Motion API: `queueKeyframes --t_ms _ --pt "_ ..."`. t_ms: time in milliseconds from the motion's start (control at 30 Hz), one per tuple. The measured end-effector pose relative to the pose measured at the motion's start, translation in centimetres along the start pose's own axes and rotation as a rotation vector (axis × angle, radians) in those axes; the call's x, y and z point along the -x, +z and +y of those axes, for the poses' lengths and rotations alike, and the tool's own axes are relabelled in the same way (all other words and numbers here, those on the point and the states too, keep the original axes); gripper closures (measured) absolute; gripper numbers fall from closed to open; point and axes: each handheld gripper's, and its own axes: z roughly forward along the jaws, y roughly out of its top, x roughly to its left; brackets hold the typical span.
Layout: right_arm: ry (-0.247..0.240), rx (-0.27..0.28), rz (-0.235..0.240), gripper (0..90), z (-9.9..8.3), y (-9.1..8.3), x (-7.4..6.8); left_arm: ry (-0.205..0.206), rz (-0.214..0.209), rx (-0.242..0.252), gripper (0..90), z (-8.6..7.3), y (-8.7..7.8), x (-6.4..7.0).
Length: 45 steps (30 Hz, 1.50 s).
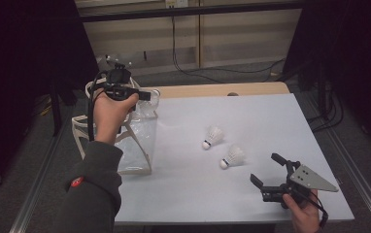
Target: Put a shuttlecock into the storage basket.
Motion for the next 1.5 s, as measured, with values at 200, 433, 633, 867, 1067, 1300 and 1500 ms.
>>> queueKeyframes --t_ms 200,433,633,867,1067,1300,1500 --pt "-0.008 0.001 0.006 0.2 0.0 0.0 -0.1 0.002 0.008 -0.006 88.8 0.2 -0.1 -0.1" --pt "0.000 0.000 0.002 0.2 0.0 0.0 0.0 0.001 0.017 -0.001 88.8 0.4 -0.2 -0.2" --pt "-0.002 0.003 0.005 0.2 0.0 0.0 0.0 -0.004 0.022 0.001 88.8 0.7 -0.4 -0.4" --pt "-0.003 0.003 0.004 0.2 0.0 0.0 0.0 -0.005 0.032 0.004 88.8 1.0 -0.5 -0.5" --pt "-0.002 0.003 0.007 0.2 0.0 0.0 0.0 -0.012 0.039 0.011 88.8 1.2 -0.7 -0.7" --pt "-0.001 0.002 0.009 0.2 0.1 -0.1 0.0 -0.020 0.051 0.017 88.8 1.3 -1.0 -0.9" --pt "-0.002 0.002 0.009 0.2 0.0 -0.1 0.0 -0.023 0.061 0.018 88.8 1.4 -1.4 -1.2"
